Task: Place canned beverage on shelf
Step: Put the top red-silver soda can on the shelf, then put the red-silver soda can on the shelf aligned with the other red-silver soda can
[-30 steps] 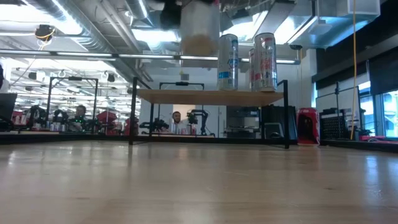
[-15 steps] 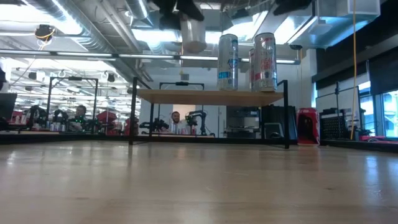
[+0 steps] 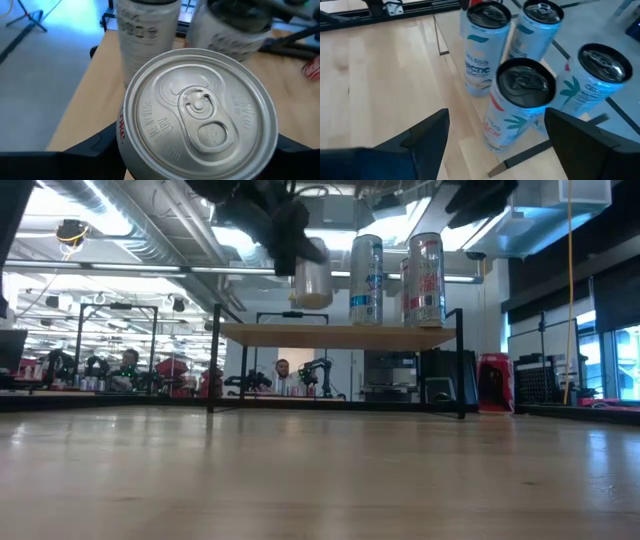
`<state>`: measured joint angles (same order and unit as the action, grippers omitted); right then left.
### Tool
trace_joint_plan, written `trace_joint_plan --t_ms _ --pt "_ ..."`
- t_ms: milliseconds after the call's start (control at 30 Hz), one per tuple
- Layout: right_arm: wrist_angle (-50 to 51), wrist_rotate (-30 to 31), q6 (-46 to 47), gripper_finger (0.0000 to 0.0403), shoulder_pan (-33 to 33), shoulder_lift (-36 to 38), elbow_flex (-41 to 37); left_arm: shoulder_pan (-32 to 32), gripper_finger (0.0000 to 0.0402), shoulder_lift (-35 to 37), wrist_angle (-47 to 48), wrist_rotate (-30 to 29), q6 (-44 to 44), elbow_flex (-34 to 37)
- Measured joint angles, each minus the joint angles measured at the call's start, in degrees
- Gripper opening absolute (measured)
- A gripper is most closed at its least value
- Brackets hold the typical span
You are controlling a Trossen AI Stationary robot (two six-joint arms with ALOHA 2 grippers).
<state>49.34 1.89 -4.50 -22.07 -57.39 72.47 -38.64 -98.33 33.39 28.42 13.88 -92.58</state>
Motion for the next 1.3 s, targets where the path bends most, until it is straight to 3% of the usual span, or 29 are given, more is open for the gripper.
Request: trace_joint_plan --t_ms 267,500,667,867,1300 --pt "0.3 0.0 0.5 0.0312 -3.3 -0.9 0.0 -1.7 0.0261 -6.3 -3.3 2.0 7.6 0.0" --pt "0.3 0.1 1.1 0.0312 -4.0 -0.9 0.0 -1.8 0.0261 -7.3 -5.3 3.5 7.8 0.0" --pt "0.7 0.1 1.1 0.0312 -4.0 -0.9 0.0 -1.4 0.0303 -7.3 -5.2 3.6 7.7 0.0" --pt "0.9 0.0 1.2 0.0312 -3.9 -0.9 0.0 0.5 0.0346 -6.8 -5.9 -1.0 7.2 0.0" --pt "1.7 0.0 1.2 0.0312 -3.8 -0.9 0.0 2.3 0.0353 1.1 -6.5 -11.2 7.2 0.0"
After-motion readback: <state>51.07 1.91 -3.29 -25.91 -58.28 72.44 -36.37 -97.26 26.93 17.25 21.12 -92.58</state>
